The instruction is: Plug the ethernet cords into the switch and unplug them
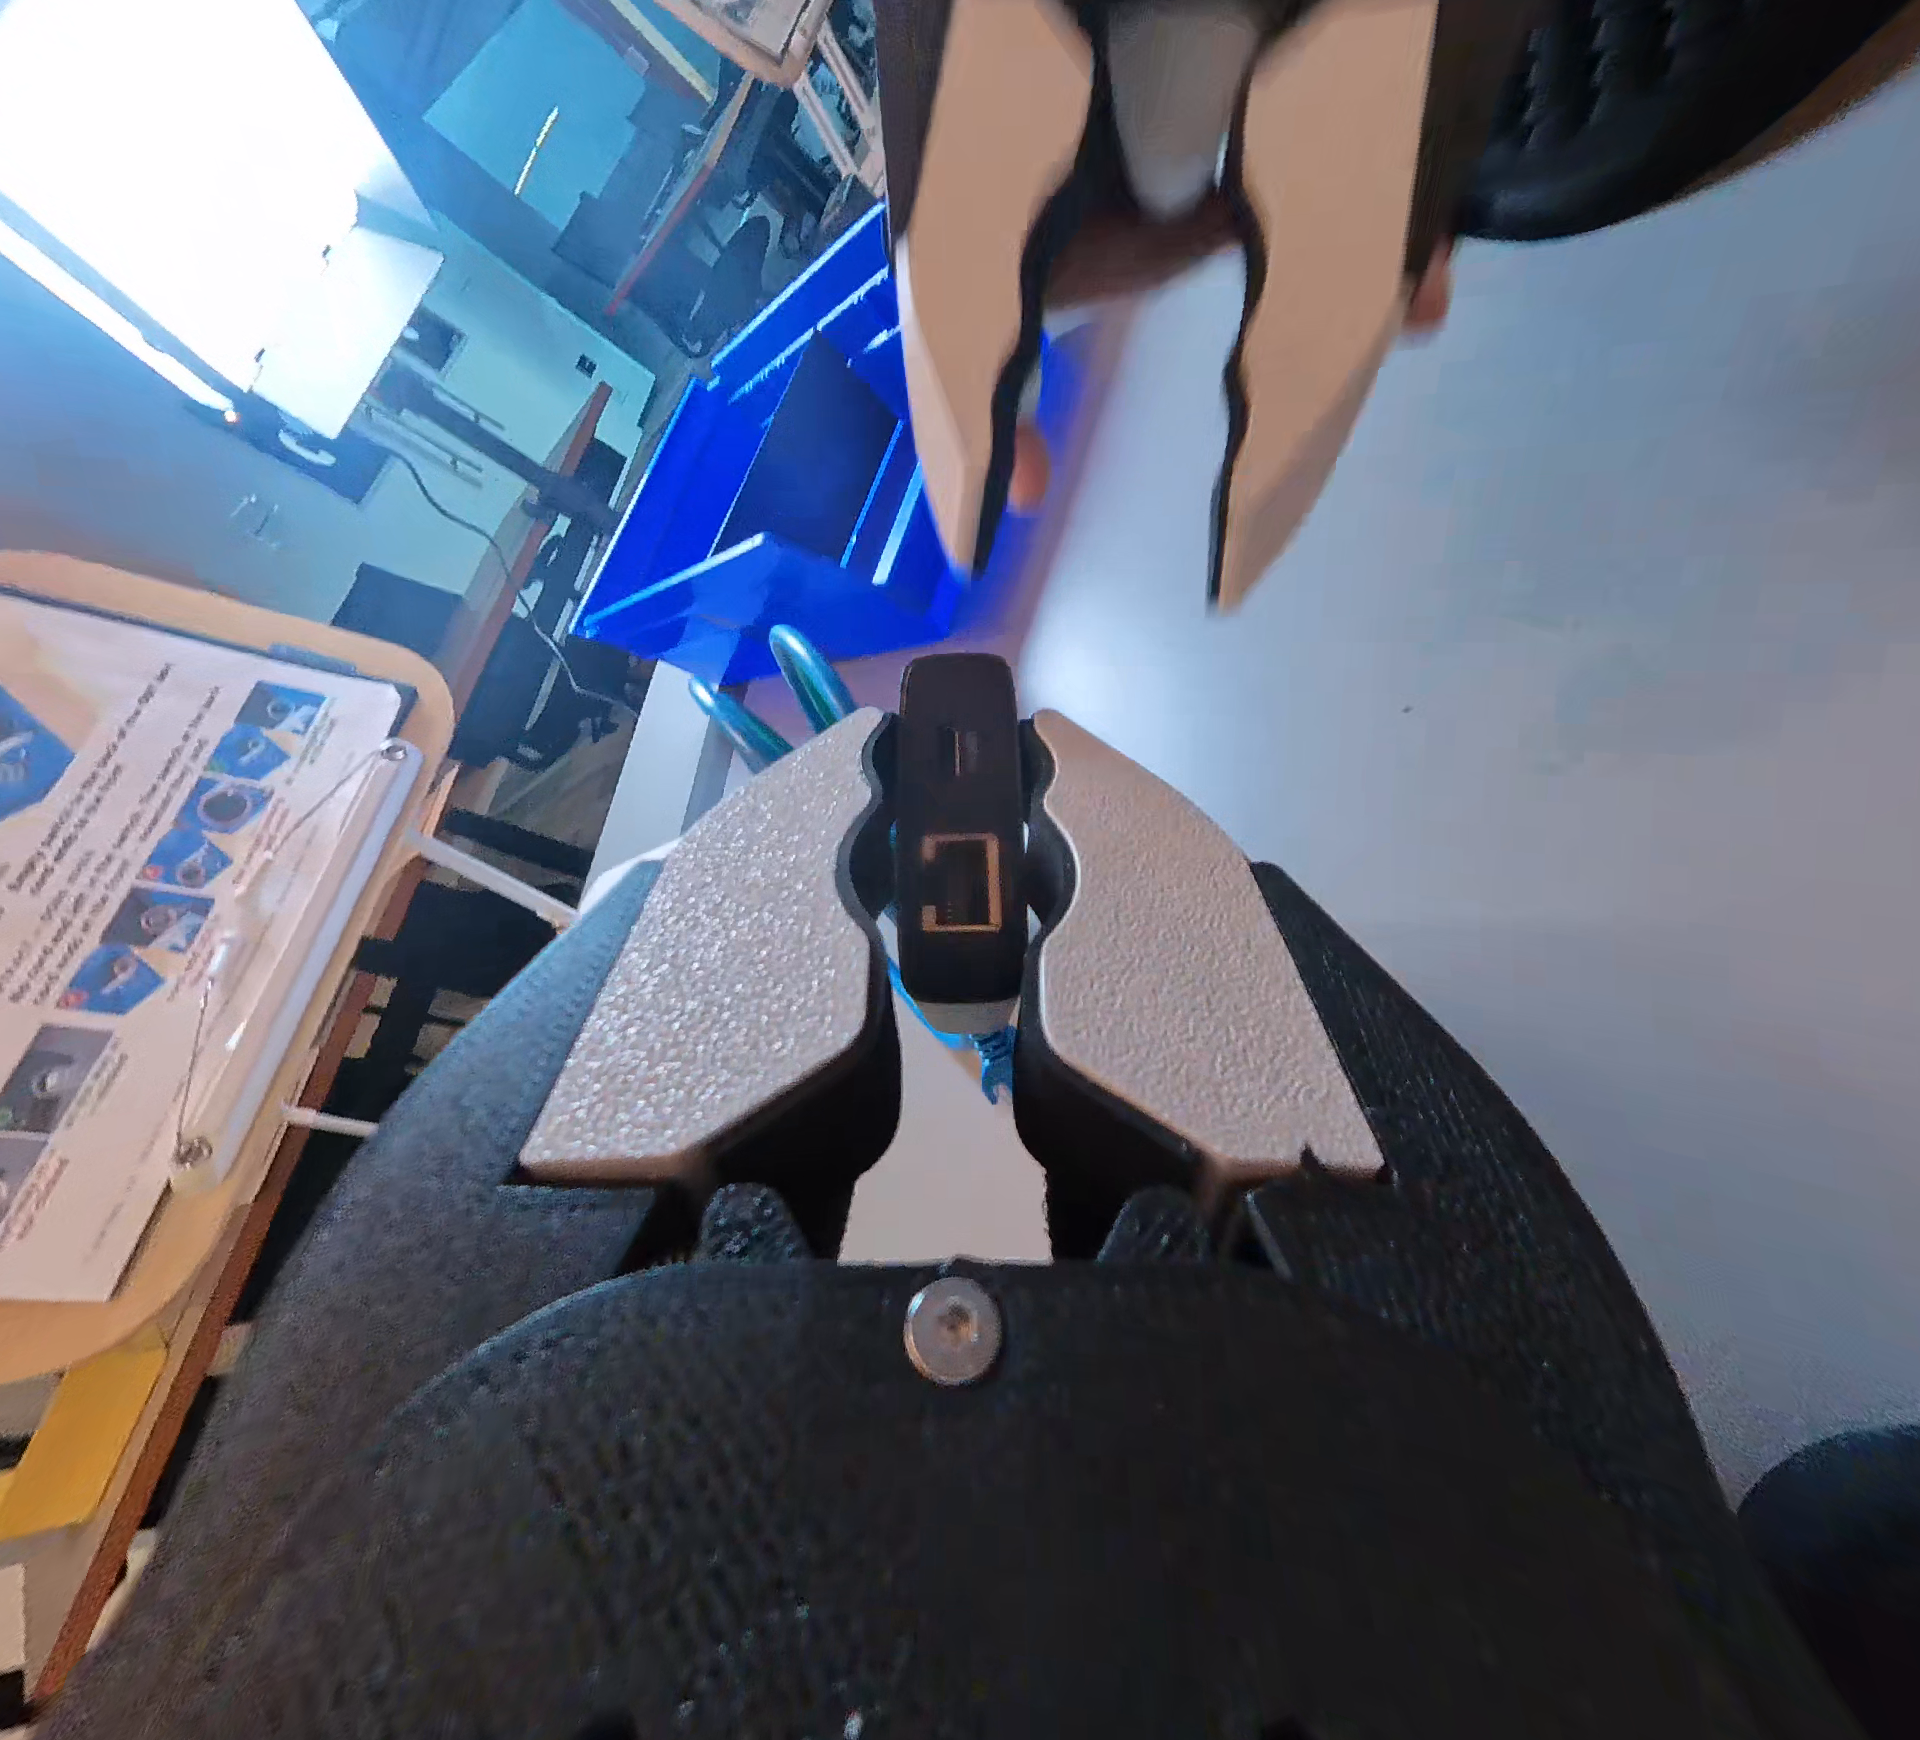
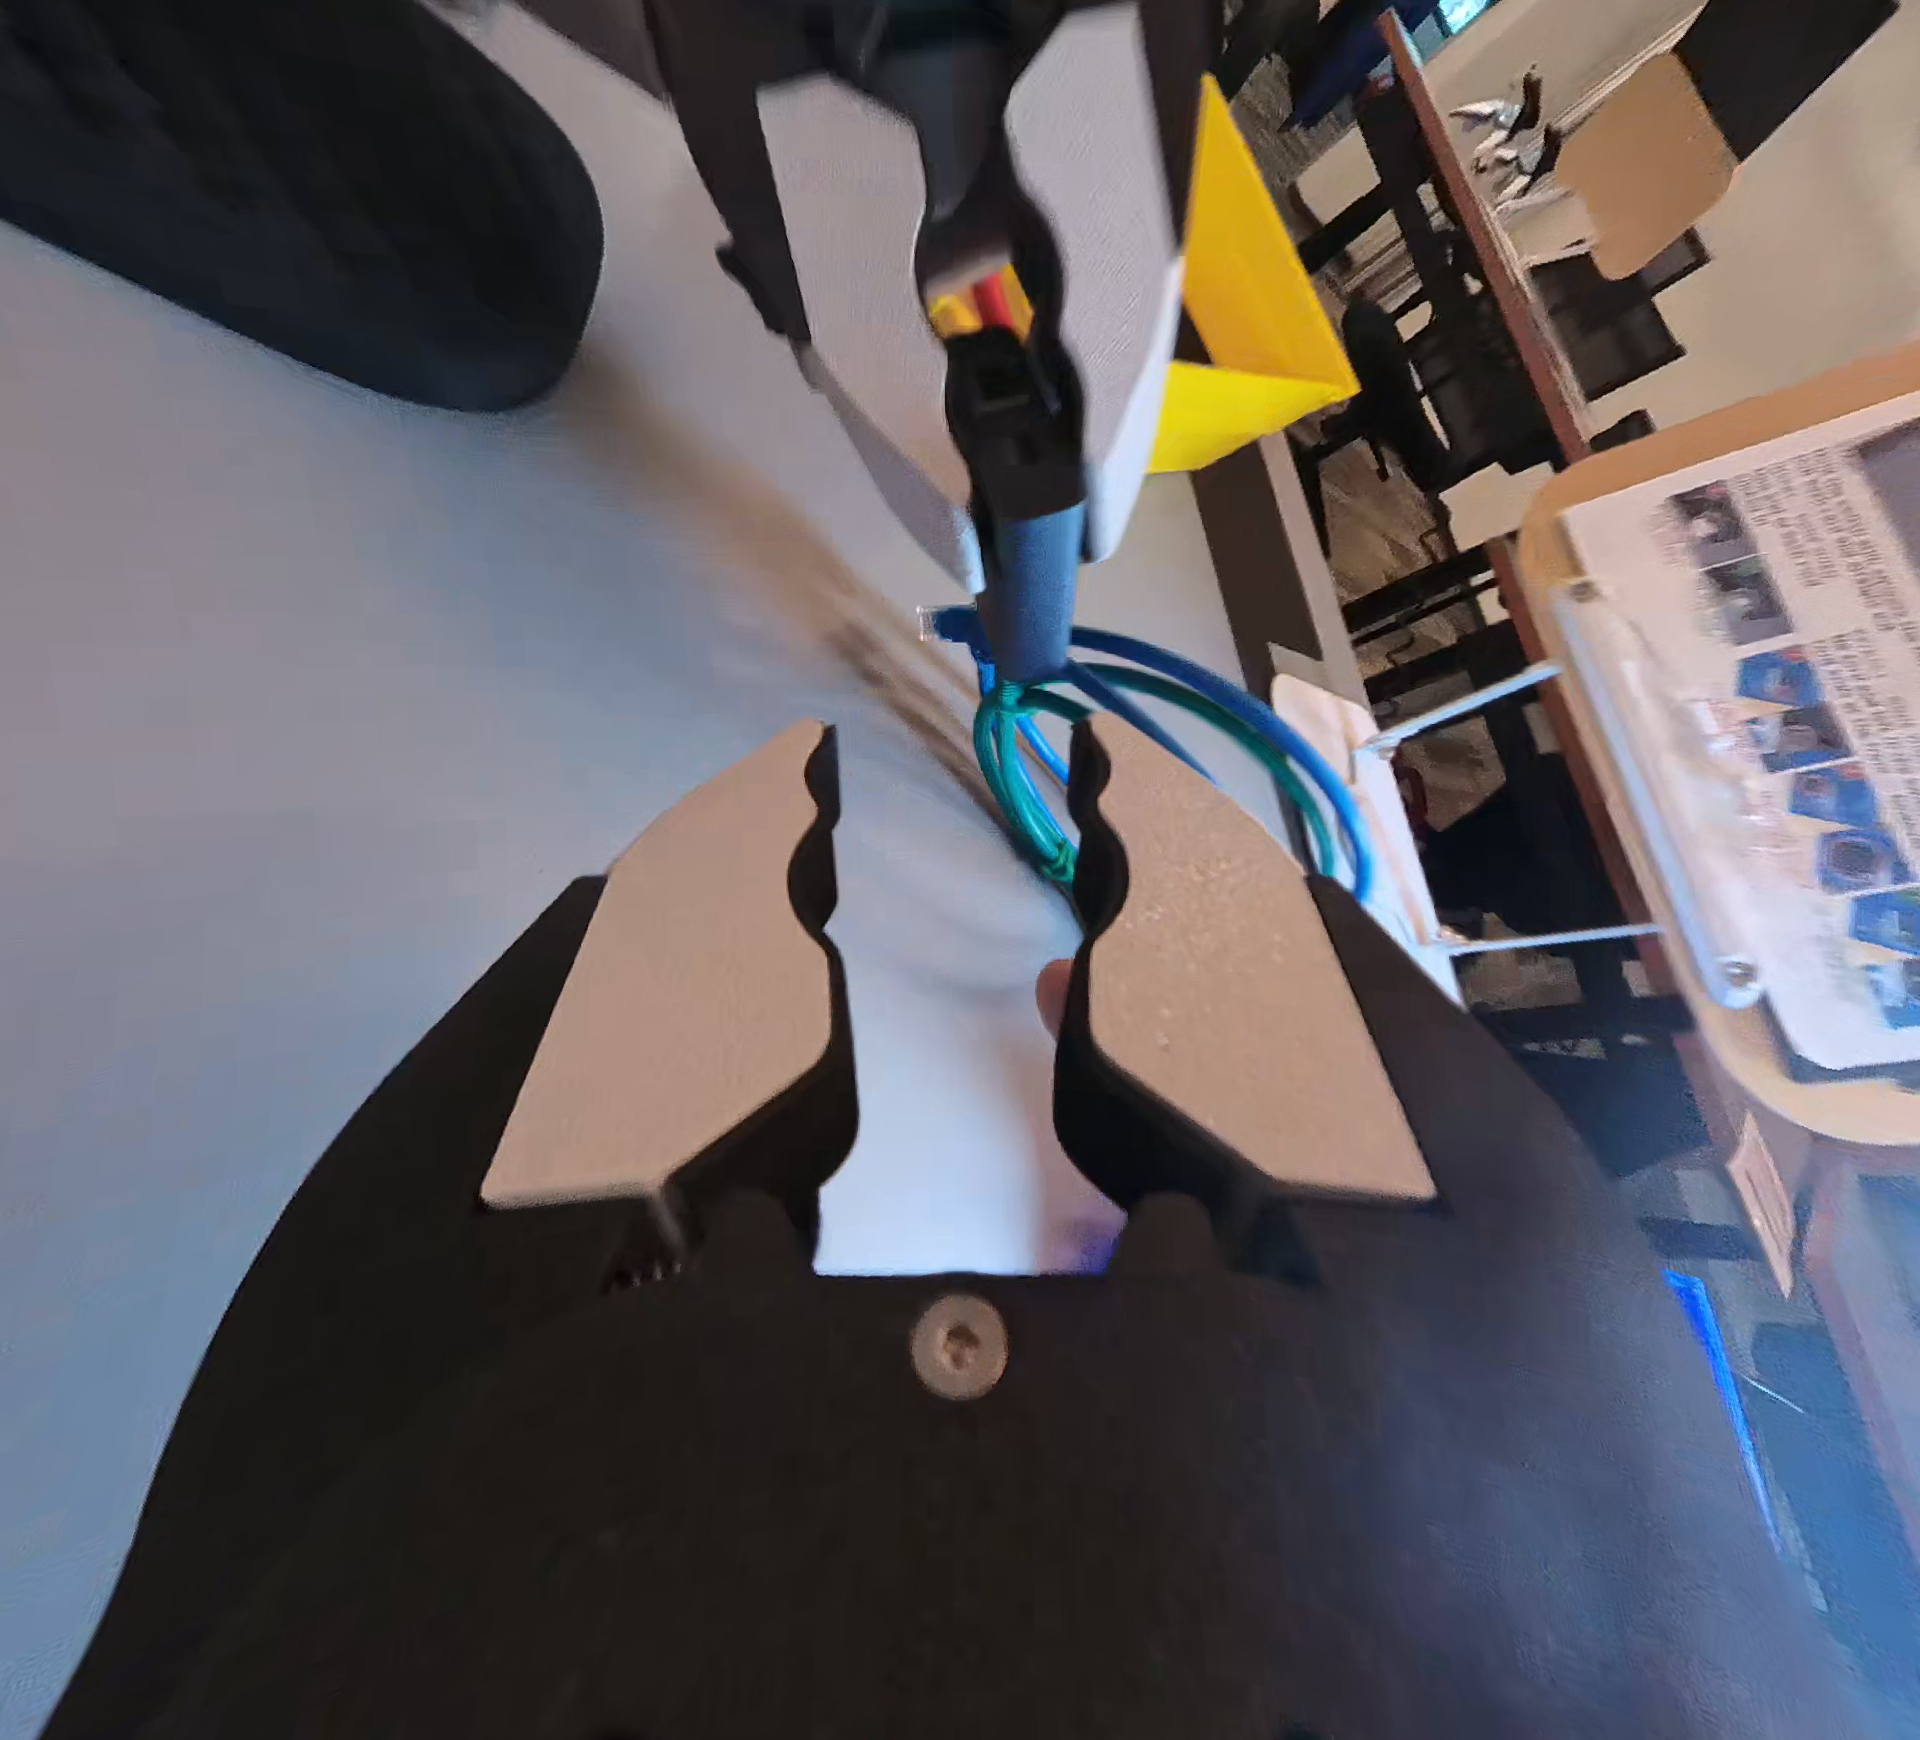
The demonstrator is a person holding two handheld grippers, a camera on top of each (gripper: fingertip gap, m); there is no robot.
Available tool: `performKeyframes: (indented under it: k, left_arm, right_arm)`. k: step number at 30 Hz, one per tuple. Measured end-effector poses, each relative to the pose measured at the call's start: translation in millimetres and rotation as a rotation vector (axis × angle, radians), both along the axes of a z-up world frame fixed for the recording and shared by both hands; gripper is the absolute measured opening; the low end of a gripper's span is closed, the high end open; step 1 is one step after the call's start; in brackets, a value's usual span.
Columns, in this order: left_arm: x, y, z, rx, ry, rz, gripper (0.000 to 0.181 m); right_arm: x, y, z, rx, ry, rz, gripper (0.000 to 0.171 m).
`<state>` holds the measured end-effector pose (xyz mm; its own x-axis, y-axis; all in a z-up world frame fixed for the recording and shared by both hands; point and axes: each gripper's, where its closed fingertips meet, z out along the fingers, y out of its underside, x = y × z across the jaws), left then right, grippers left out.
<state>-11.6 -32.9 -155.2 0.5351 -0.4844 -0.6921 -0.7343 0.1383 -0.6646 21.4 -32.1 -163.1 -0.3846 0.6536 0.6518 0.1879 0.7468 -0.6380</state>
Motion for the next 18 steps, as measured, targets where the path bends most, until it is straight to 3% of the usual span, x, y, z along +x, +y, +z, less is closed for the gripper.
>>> performKeyframes:
  k: [1,6,10,14,18]
  left_arm:
    - [5.6,-2.2,3.6,0.007,-0.004,-0.018,0.021]
    - [39.2,-16.7,27.3,0.073,-0.023,-0.134,0.021]
    - [46.7,-27.4,32.0,0.078,-0.05,-0.199,0.021]
    - [31.1,-21.9,17.9,0.036,-0.029,-0.13,0.022]
    - [17.4,-6.4,-7.6,0.019,0.139,0.0,0.021]
  right_arm:
    - [-8.6,2.2,-10.4,0.008,0.008,-0.006,0.046]
    - [-30.3,-5.8,-3.9,-0.124,0.142,0.034,0.04]
    - [-28.9,-10.9,1.6,-0.036,0.165,0.054,0.022]
    - [-24.8,0.4,-7.3,0.119,0.073,-0.019,0.021]
    - [-20.3,21.8,-18.9,0.353,-0.029,-0.156,0.021]
